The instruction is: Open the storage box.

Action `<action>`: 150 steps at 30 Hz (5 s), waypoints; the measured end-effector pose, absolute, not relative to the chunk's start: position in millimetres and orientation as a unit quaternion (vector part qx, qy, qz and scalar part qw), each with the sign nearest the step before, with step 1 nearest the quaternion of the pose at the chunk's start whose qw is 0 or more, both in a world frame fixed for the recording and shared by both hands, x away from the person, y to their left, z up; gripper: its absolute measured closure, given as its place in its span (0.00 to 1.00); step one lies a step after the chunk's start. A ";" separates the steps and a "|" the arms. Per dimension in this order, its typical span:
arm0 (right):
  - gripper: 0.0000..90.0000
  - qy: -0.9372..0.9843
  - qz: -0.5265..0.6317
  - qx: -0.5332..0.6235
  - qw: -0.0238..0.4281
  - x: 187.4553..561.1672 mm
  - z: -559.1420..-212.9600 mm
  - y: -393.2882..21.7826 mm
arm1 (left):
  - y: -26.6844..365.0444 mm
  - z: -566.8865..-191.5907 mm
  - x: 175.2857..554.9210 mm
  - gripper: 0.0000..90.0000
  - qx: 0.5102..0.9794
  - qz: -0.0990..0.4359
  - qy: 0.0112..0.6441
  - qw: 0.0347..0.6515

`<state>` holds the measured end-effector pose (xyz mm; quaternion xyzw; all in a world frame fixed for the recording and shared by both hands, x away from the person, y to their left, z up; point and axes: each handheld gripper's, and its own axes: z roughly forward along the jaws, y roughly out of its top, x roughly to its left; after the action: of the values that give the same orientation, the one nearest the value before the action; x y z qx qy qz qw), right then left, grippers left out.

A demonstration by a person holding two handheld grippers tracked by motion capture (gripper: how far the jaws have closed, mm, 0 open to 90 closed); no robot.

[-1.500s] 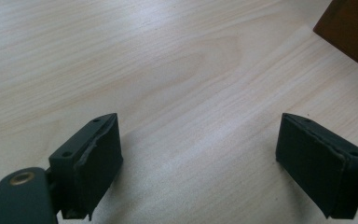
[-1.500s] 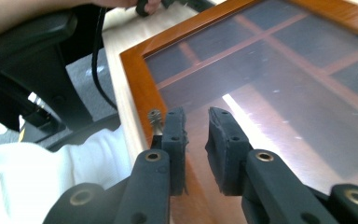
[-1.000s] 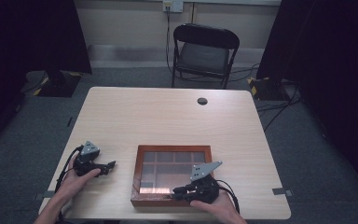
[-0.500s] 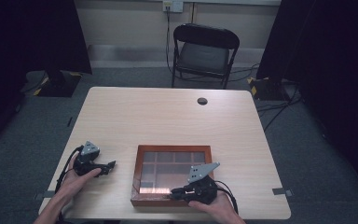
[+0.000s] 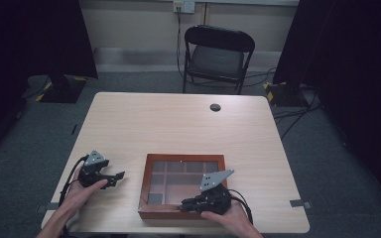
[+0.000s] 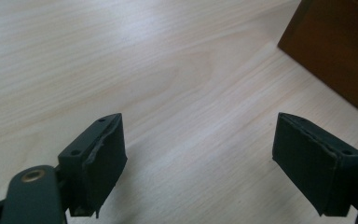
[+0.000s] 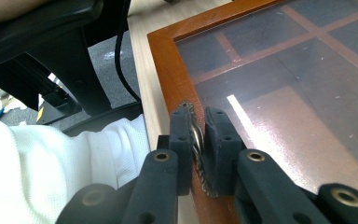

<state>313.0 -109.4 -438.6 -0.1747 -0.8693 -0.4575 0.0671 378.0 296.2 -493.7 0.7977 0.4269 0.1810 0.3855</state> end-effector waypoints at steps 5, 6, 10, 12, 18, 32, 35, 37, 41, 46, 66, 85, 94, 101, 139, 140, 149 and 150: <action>0.92 -0.872 -0.455 -0.170 0.065 313.7 -433.9 -108.6 | 289.8 -488.8 374.8 0.18 0.798 0.176 0.412 0.402; 0.92 -0.872 -0.455 -0.170 0.065 313.7 -433.9 -108.6 | 289.8 -488.8 374.8 0.18 0.798 0.176 0.412 0.402; 0.92 -0.871 -0.458 -0.166 0.063 314.4 -429.4 -109.2 | 282.3 -484.3 370.8 0.18 0.798 0.169 0.395 0.422; 0.92 -0.871 -0.459 -0.165 0.062 315.5 -422.7 -110.4 | 279.1 -481.6 368.6 0.18 0.798 0.163 0.390 0.430; 0.92 -0.872 -0.455 -0.166 0.066 317.6 -418.3 -109.7 | 269.0 -474.1 362.0 0.18 0.803 0.151 0.361 0.450; 0.92 -0.876 -0.451 -0.158 0.066 325.5 -396.9 -109.3 | 251.9 -463.8 351.1 0.19 0.801 0.130 0.319 0.490; 0.92 -0.876 -0.451 -0.156 0.063 326.5 -392.7 -109.2 | 252.2 -463.5 351.0 0.20 0.802 0.130 0.315 0.490; 0.92 -0.877 -0.451 -0.156 0.061 327.2 -389.8 -109.1 | 252.3 -462.9 349.9 0.21 0.801 0.131 0.315 0.492; 0.92 -0.877 -0.452 -0.154 0.058 329.2 -384.1 -109.4 | 251.5 -463.4 349.6 0.21 0.805 0.112 0.308 0.494; 0.92 -0.877 -0.452 -0.153 0.056 330.4 -380.5 -108.6 | 245.5 -462.3 344.8 0.20 0.805 0.114 0.291 0.504; 0.78 -0.869 -0.463 -0.168 0.054 331.4 -381.9 -110.1 | 238.5 -460.5 341.3 0.19 0.799 0.137 0.270 0.520; 0.35 -0.826 -0.517 -0.226 -0.008 323.1 -384.8 -164.5 | 238.2 -452.4 341.3 0.19 0.785 0.136 0.272 0.539; 0.27 -0.816 -0.521 -0.249 -0.030 319.3 -396.3 -186.0 | 234.9 -447.4 342.4 0.18 0.781 0.140 0.270 0.546; 0.21 -0.806 -0.535 -0.247 -0.050 317.1 -400.9 -192.4 | 234.4 -444.1 342.7 0.18 0.777 0.139 0.264 0.554; 0.37 -0.787 -0.536 -0.282 -0.116 351.4 -403.1 -208.6 | 211.4 -424.3 363.0 0.20 0.761 0.136 0.262 0.578; 0.37 -0.788 -0.534 -0.283 -0.119 353.3 -403.7 -208.0 | 210.8 -424.1 363.9 0.21 0.761 0.138 0.261 0.578; 0.47 -0.779 -0.546 -0.285 -0.120 366.6 -403.0 -206.0 | 205.1 -417.4 371.9 0.31 0.756 0.136 0.261 0.585; 0.49 -0.775 -0.549 -0.288 -0.121 369.7 -402.0 -206.7 | 205.5 -416.9 373.4 0.37 0.756 0.140 0.260 0.585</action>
<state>369.7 -206.7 -402.0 -0.2881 -0.7754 -0.5487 -0.1210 373.4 205.5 -416.9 0.7559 0.2597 0.1396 0.5845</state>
